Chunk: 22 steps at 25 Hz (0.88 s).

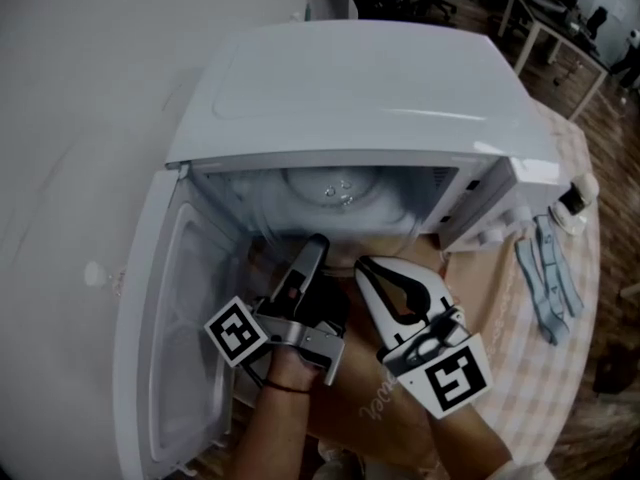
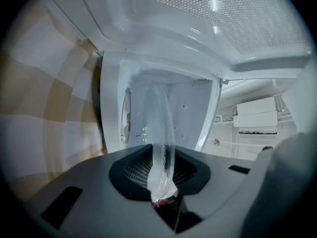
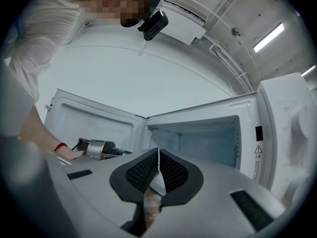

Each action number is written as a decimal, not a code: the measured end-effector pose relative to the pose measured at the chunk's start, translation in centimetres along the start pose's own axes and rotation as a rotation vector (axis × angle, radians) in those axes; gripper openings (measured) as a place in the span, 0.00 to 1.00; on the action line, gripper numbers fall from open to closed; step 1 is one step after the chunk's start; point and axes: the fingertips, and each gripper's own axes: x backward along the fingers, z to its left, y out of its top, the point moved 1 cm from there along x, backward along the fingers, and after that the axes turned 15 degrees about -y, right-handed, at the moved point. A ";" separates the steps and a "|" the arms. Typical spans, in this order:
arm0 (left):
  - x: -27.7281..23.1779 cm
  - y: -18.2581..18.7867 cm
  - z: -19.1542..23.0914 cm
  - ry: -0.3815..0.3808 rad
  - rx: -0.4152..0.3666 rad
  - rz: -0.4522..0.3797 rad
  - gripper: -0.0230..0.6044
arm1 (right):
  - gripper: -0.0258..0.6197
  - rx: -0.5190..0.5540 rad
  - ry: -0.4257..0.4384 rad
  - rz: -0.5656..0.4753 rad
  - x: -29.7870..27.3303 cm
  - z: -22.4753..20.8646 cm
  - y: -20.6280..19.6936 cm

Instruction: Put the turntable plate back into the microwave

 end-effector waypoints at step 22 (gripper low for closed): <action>-2.2 2.1 2.1 0.043 0.027 -0.038 0.15 | 0.09 0.129 0.009 0.083 -0.6 -1.7 -2.6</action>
